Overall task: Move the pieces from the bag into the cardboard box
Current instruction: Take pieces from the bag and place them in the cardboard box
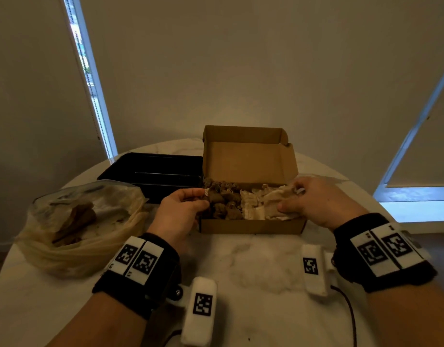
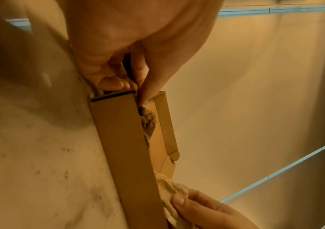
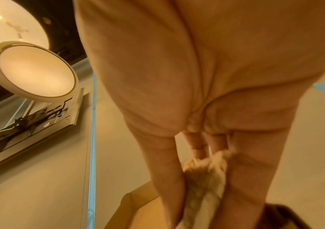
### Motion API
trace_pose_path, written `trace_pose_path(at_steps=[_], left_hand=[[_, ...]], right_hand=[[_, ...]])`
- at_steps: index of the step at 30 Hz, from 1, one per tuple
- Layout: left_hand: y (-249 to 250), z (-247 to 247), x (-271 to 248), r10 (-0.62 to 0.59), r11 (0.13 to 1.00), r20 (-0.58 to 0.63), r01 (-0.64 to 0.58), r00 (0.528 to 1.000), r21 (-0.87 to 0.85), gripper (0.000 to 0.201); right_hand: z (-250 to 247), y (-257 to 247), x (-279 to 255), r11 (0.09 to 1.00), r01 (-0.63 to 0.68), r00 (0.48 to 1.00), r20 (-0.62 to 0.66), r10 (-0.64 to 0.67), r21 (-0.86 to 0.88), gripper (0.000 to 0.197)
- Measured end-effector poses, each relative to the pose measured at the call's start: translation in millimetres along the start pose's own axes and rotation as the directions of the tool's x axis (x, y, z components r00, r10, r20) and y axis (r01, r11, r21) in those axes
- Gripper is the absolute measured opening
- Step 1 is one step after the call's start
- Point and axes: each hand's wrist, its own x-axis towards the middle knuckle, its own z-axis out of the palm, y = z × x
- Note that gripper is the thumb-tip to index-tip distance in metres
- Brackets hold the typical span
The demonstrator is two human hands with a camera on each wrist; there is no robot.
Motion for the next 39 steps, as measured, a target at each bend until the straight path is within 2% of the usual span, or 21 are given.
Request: trace_pose_path(at_steps=[3, 6, 7, 9, 12, 18, 21, 24, 28, 32, 35, 39], left_hand=[[-1.7, -0.9, 2.0, -0.019, 1.000, -0.001, 0.019, 1.000, 0.010, 0.021], [-2.9, -0.3, 3.2, -0.031, 0.999, -0.005, 0.031, 1.000, 0.006, 0.022], [-3.3, -0.1, 4.1, -0.037, 0.999, -0.006, 0.037, 0.999, 0.000, 0.022], [-3.5, -0.3, 4.9, -0.050, 0.999, -0.005, 0.050, 0.999, -0.018, 0.023], [-3.3, -0.7, 4.4, -0.072, 0.997, -0.008, 0.072, 0.997, -0.041, 0.026], [0.3, -0.6, 3.5, -0.117, 0.988, -0.026, 0.114, 0.993, -0.102, 0.026], [1.8, 1.1, 2.4, -0.114, 0.989, -0.039, 0.110, 0.993, -0.097, 0.026], [6.4, 3.1, -3.6, -0.087, 0.995, -0.027, 0.086, 0.996, -0.045, 0.023], [19.3, 0.2, -14.9, -0.037, 0.999, -0.045, 0.035, 0.998, -0.034, 0.018], [37.7, -13.9, -27.9, 0.037, 0.999, -0.094, -0.038, 0.995, -0.008, 0.018], [55.1, -40.8, -40.0, 0.137, 0.989, -0.119, -0.129, 0.983, 0.071, 0.018], [76.6, -100.7, -51.0, 0.287, 0.947, -0.241, -0.236, 0.927, 0.220, 0.011]], right_hand=[[-5.4, -2.1, -3.1, 0.999, -0.006, 0.994, -0.110, 0.000, -0.054, 0.047], [-10.3, -7.3, -10.3, 0.982, 0.080, 0.960, -0.253, -0.122, -0.171, 0.040], [-10.7, -10.6, -13.6, 0.977, 0.094, 0.962, -0.237, -0.139, -0.192, 0.033], [-5.6, -18.6, -17.7, 0.963, 0.058, 0.990, -0.111, -0.090, -0.263, 0.022], [11.4, -22.6, -14.2, 0.901, 0.016, 0.998, 0.056, 0.010, -0.434, 0.022], [14.9, -25.9, -14.0, 0.860, 0.055, 0.994, 0.110, 0.001, -0.507, 0.024], [12.3, -27.2, -17.6, 0.880, 0.045, 0.996, 0.094, 0.000, -0.473, 0.022], [7.2, -33.0, -24.6, 0.910, 0.076, 0.997, 0.020, -0.074, -0.408, 0.022], [6.3, -58.8, -44.8, 0.933, 0.236, 0.971, 0.031, -0.237, -0.273, 0.019], [19.7, -94.8, -67.9, 0.897, 0.409, 0.911, 0.134, -0.390, -0.169, 0.012], [41.6, -123.2, -80.9, 0.851, 0.513, 0.851, 0.196, -0.487, -0.114, 0.012], [79.2, -161.3, -88.9, 0.805, 0.591, 0.779, 0.299, -0.552, -0.055, 0.015]])
